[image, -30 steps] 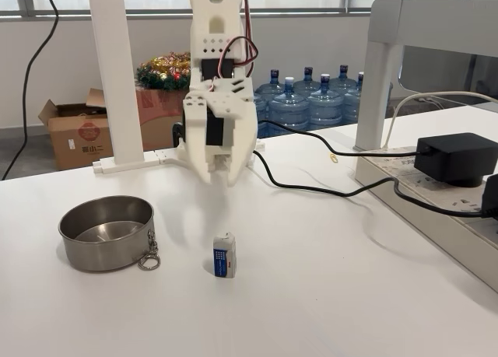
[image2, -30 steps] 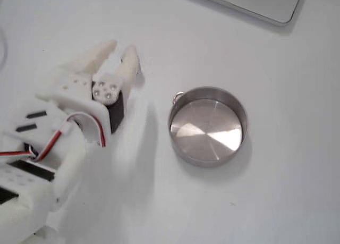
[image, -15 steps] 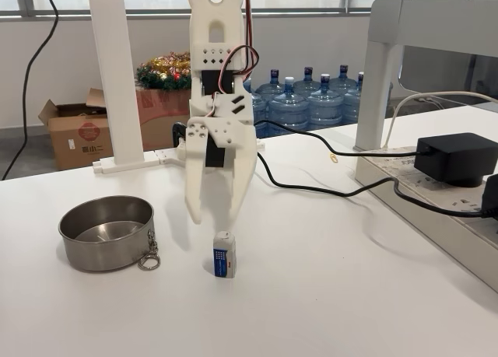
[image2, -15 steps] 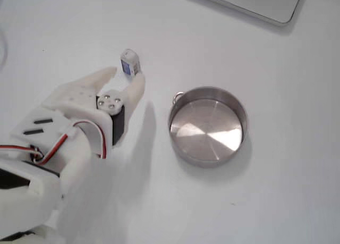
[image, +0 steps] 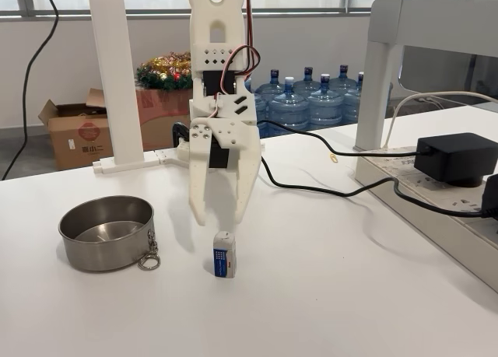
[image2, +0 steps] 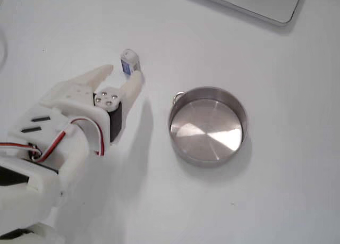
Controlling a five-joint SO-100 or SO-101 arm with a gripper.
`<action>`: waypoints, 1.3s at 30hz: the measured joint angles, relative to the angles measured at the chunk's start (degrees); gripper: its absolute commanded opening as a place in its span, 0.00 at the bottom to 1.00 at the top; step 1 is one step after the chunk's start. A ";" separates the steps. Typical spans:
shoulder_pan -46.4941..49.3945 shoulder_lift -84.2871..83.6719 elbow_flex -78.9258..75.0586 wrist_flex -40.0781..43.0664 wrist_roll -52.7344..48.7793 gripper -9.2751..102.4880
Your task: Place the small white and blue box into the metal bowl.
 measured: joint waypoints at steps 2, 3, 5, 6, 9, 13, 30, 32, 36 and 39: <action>0.00 0.00 0.00 0.00 0.00 0.27; 0.00 0.00 -0.35 0.00 0.00 0.27; 0.00 -1.14 -1.32 0.00 0.00 0.27; 0.00 -1.93 -1.85 0.00 0.00 0.27; 0.00 -4.13 -3.60 0.00 0.00 0.27; 0.00 -6.50 -5.80 0.00 0.00 0.27; 0.00 -15.12 -13.71 0.00 0.00 0.27; 0.00 -16.70 -15.03 0.00 0.00 0.27; 0.00 -18.63 -16.52 0.00 0.00 0.26; -0.53 -20.04 -17.40 0.00 0.00 0.26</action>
